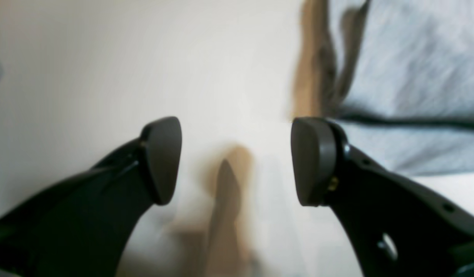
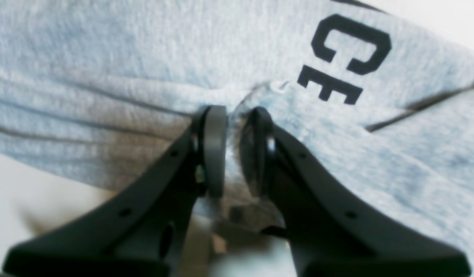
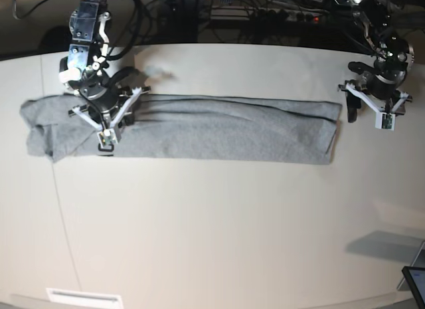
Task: Fold the T-shirt properly
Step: 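Lower both grippers onto the folded strip's ends and grasp them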
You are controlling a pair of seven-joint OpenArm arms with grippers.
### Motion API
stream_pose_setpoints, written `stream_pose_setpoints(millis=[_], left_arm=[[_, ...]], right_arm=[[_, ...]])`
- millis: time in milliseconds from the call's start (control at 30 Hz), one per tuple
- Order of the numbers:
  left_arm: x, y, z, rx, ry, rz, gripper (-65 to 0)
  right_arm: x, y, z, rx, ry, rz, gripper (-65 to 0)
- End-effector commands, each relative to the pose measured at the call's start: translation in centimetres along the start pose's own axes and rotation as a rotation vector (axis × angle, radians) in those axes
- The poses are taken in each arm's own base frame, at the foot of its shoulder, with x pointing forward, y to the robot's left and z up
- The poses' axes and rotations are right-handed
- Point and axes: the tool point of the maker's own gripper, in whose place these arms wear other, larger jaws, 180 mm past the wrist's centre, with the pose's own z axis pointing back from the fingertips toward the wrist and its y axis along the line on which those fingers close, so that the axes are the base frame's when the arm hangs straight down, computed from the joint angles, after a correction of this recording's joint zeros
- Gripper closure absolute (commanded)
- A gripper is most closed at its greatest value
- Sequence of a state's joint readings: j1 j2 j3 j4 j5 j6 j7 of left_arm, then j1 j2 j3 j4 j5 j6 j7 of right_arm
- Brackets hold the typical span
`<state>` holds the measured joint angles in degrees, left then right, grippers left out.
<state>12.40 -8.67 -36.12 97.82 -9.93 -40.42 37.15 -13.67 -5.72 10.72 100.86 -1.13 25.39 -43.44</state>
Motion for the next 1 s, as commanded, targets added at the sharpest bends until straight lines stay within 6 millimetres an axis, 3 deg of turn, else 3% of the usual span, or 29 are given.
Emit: stream_pose_setpoints(millis=[0,167,400,567,733,967], left_arm=[[1.2,0.8,0.1,0.010,-0.043,0.006,-43.3],[-0.1,0.4,-1.4,-0.058,0.039,0.116,-44.2],[1.6,0.7,-1.0,-0.127,-0.026,0.191,-44.8],[2.7,0.7,0.3,-0.212,-0.135,0.337,-57.8],[0.5,1.2,-0.8,-0.234,-0.108,0.463,-60.1],[-0.3,0.5,-2.6,-0.262,-0.085,0.533,-60.1]], right_arm=[[0.1,0.0,0.0,0.006,-0.002,-0.012,-12.6],[0.0,-0.2,0.1,0.009,-0.005,-0.032,-12.6],[-0.2,-0.3,0.1,0.009,0.002,-0.022,-12.6],[-0.3,-0.4,0.1,0.007,0.002,-0.018,-12.6],[-0.3,-0.4,0.1,0.007,0.004,-0.018,-12.6],[-0.4,-0.3,0.1,0.009,0.007,-0.019,-12.5]])
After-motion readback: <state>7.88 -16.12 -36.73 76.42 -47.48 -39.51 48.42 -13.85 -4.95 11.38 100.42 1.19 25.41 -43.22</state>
